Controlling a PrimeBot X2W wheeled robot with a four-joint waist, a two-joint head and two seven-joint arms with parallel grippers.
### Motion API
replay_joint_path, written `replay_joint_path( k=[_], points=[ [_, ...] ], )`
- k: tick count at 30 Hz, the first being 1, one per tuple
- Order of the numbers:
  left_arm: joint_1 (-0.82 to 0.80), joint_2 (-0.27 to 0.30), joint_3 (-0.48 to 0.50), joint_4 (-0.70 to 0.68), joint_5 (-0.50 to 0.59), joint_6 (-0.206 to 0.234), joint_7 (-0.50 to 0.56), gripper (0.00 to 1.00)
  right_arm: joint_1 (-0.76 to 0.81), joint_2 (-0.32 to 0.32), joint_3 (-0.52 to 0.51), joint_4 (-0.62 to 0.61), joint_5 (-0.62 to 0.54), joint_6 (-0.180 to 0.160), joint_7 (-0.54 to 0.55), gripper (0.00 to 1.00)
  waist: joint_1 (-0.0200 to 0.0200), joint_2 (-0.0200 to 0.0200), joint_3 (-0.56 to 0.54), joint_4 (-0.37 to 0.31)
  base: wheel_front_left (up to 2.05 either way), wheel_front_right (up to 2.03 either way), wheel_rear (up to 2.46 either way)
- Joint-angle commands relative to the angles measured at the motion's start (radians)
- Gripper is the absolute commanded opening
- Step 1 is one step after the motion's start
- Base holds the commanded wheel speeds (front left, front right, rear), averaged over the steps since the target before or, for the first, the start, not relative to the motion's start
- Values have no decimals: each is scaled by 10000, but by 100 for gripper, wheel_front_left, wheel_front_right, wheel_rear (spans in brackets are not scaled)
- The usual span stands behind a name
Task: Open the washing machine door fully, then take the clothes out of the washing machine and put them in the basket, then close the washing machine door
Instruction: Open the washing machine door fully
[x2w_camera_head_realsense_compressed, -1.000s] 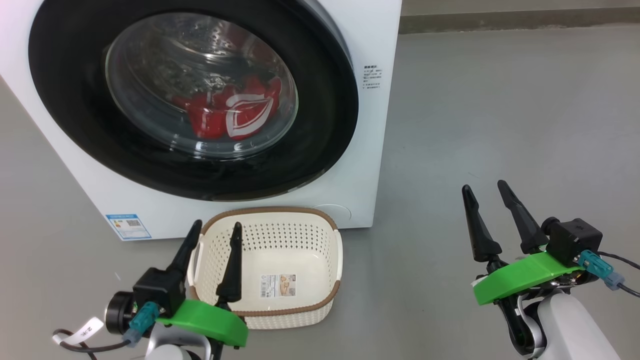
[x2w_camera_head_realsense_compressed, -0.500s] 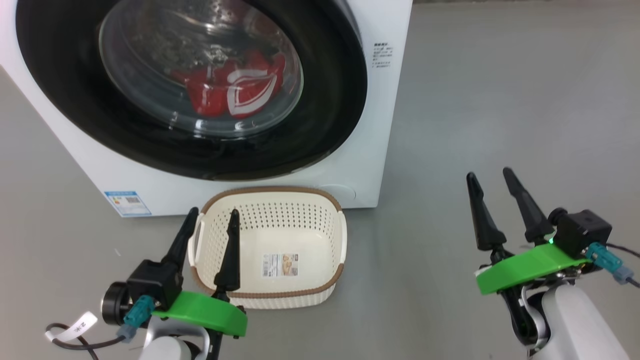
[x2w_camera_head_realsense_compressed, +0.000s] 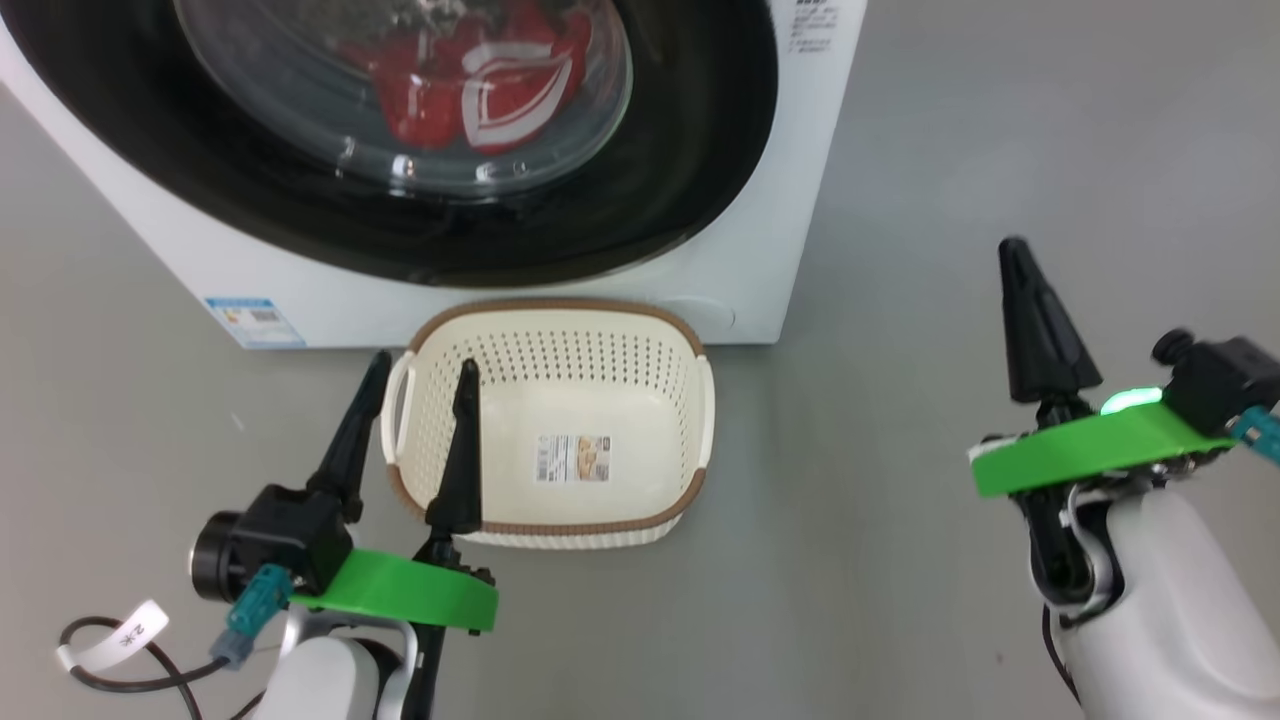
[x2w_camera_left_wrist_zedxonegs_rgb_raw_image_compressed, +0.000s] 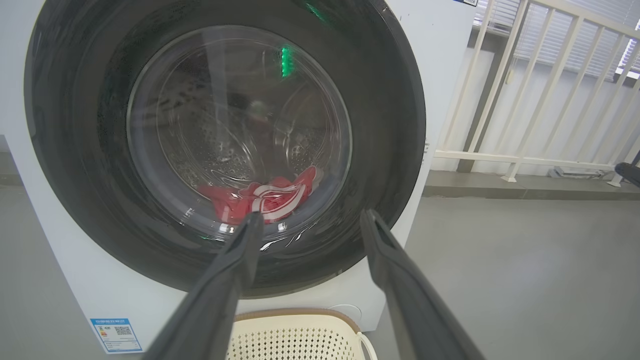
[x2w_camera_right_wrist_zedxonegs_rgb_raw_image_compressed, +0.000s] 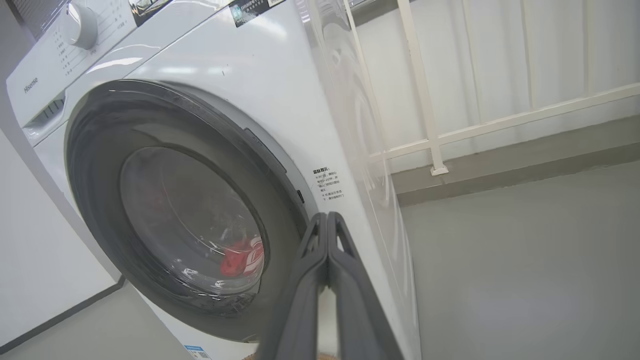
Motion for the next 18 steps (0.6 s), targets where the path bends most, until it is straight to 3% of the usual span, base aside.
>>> replay_joint_path(
  k=[1,10,18],
  points=[
    [-363,164,276,-371,-50,94,-90,100,-423,18,204,-227,268,-7,-65,0,0,0,366,187,0,0,0],
    [-442,164,258,-939,39,146,-90,100,-1520,18,133,-137,2279,-7,261,0,0,0,1033,430,0,0,0],
    [-443,164,296,-1407,151,145,-90,100,-2606,18,-326,-181,4026,-7,1415,0,0,0,1623,559,0,0,0]
  ],
)
